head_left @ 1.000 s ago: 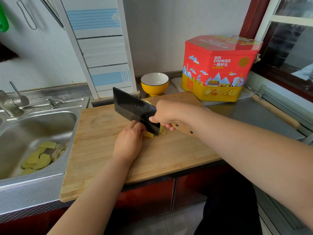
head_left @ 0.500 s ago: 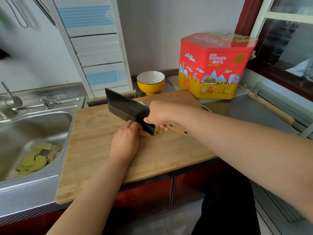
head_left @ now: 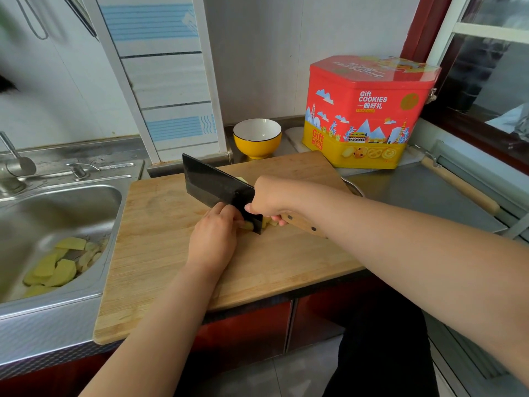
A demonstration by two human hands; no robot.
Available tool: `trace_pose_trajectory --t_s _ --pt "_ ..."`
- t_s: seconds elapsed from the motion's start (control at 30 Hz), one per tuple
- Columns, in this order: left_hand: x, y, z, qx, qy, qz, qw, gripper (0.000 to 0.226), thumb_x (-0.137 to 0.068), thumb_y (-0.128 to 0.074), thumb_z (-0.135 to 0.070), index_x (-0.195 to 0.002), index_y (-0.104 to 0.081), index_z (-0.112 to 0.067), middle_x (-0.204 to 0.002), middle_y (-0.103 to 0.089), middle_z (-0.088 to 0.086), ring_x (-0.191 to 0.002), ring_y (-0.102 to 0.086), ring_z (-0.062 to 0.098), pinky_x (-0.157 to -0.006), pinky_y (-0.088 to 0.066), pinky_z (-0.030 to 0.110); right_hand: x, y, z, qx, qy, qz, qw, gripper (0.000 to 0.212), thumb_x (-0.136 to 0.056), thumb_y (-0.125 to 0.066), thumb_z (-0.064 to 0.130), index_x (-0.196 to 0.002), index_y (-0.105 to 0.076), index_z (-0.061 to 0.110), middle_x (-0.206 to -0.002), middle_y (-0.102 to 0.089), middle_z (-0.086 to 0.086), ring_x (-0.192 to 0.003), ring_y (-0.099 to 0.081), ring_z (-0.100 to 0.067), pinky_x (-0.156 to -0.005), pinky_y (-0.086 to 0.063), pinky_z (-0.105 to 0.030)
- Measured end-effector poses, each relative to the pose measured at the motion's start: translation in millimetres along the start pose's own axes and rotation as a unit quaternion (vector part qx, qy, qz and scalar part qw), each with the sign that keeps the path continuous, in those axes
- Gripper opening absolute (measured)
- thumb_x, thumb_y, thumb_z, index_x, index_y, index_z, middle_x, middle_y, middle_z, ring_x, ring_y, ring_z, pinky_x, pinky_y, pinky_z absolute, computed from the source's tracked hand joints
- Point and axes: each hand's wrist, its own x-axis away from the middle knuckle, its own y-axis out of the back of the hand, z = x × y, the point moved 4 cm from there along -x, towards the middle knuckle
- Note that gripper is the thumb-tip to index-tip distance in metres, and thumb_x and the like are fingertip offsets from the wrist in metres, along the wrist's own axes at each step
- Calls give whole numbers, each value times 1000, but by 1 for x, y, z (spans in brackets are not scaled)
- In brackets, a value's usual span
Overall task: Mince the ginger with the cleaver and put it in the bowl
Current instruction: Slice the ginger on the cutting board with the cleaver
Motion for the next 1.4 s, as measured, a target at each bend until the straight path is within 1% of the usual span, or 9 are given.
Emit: trace_pose_trajectory --t_s 0.13,0.3,0.4,0.5,0.63,0.83,1.03,1.3,1.4 --pt "1 2 -1 12 -17 -17 1000 7 -86 -62 -5 -85 -60 -12 -89 -59 4 -68 -56 24 -54 -34 27 2 1 -3 -7 0 0 1000 40 -103 -44 31 -83 -60 0 -74 -62 -14 -62 -59 -23 -59 -47 -27" --pt "2 2 -2 4 -28 -10 1000 6 -86 -64 -7 -87 -64 -13 -90 -59 3 -69 -58 23 -54 -36 27 1 0 -3 -8 0 -6 1000 41 -103 -45 34 -82 -60 1 -70 -60 -12 -56 -56 -20 -56 -46 -26" --pt "3 2 -2 4 -23 -5 1000 5 -86 -63 -7 -87 -64 -12 -92 -59 4 -71 -59 26 -53 -39 29 0 1 -6 -60 2 -11 998 45 -100 -51 40 -73 -56 4 -63 -57 -9 -53 -54 -19 -57 -47 -27" --pt "4 2 -2 0 -18 -2 1000 4 -86 -63 -8 -87 -64 -12 -92 -60 4 -72 -60 28 -54 -38 28 3 4 -11 -114 18 -11 993 46 -99 -53 42 -71 -55 5 -61 -56 -7 -53 -54 -18 -56 -48 -27" --pt "6 3 -4 -8 -20 -3 1000 3 -88 -63 -13 -88 -64 -14 -91 -60 2 -73 -60 23 -56 -34 26 7 8 -17 -114 26 -13 993 49 -99 -51 43 -67 -56 6 -57 -55 -6 -49 -52 -16 -51 -45 -25" --pt "6 3 -6 -5 -41 0 999 6 -86 -64 -12 -92 -65 -16 -95 -60 1 -75 -60 24 -55 -39 28 5 2 -20 -148 22 -13 989 43 -100 -51 40 -77 -58 4 -62 -57 -8 -50 -52 -17 -53 -48 -27" --pt "6 5 -7 2 -53 -7 999 4 -84 -67 -11 -85 -68 -15 -88 -61 0 -70 -60 22 -55 -37 25 7 6 -18 -150 17 -12 988 45 -101 -47 42 -76 -56 6 -63 -54 -7 -51 -50 -16 -53 -47 -25" --pt "6 2 -3 18 -43 5 999 4 -89 -63 -17 -88 -68 -17 -95 -62 -3 -76 -59 18 -61 -50 32 13 33 -18 -135 37 -72 988 44 -100 -49 43 -73 -54 9 -64 -56 -6 -51 -52 -15 -54 -47 -25" --pt "6 2 0 27 -23 4 999 4 -90 -64 -22 -91 -66 -19 -98 -61 -4 -78 -59 18 -61 -45 28 14 36 -23 -122 37 -76 989 44 -101 -48 43 -74 -55 9 -65 -58 -6 -51 -54 -15 -54 -47 -24"
